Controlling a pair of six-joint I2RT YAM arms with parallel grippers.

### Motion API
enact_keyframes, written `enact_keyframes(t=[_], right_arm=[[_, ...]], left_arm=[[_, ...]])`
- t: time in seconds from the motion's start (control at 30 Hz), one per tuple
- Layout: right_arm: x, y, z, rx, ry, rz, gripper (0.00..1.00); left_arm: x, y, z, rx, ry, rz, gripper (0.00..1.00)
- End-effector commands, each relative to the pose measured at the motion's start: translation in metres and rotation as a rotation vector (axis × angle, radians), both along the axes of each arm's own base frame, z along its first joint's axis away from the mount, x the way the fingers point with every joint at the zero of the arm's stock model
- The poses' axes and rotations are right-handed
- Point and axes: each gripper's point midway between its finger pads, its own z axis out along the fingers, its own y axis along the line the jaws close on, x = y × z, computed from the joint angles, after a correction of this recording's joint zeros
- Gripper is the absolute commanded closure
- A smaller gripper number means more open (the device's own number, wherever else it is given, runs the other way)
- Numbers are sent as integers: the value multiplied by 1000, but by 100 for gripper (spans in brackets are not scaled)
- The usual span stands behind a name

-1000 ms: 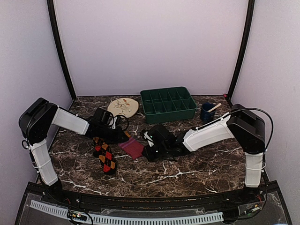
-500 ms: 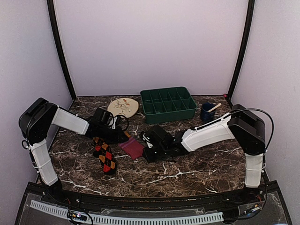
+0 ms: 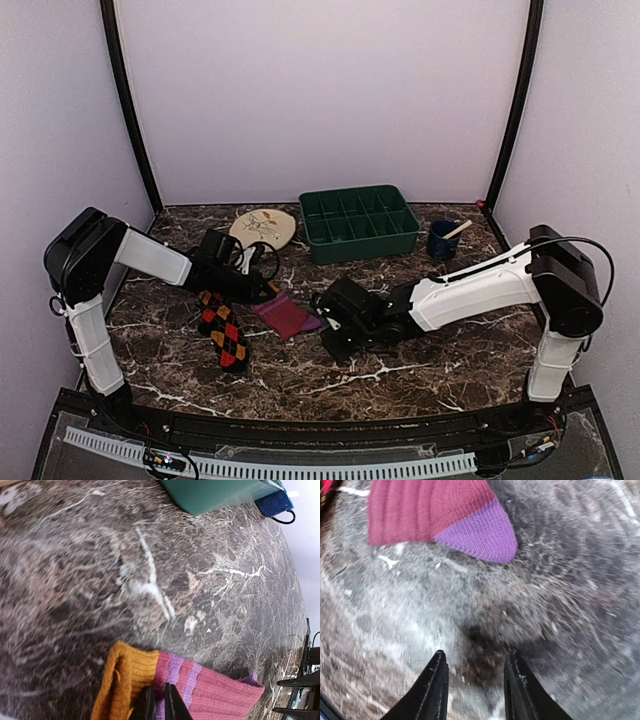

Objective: Roll the socks
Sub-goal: Smooth out the sock at the center of the board.

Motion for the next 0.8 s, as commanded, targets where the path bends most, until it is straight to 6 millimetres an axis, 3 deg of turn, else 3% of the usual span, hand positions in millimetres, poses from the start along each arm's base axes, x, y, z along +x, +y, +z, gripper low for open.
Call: enact_keyframes(t=[0.0,0.1,0.27,0.43,0.57,0.77], right_arm=[[-2,-9,29,-20,-115,32,62],[-3,-13,38,-39,-172,52,60],[-5,-15,47,-58,-217,82,59],[-10,-12,56,-49,-242,118,58],[-13,-5,61,-53,-271,176,52],[-13,15,61,-106,-339,327,42]], left_arm=[[2,-24,6,-18,-86,-146,90],[-1,-48,11,-12,-135,-252,90],[-4,-80,1,38,-156,-394,92],[3,-91,-2,77,-166,-425,93],[11,-89,20,70,-197,-364,85],[19,-78,75,41,-266,-226,71]])
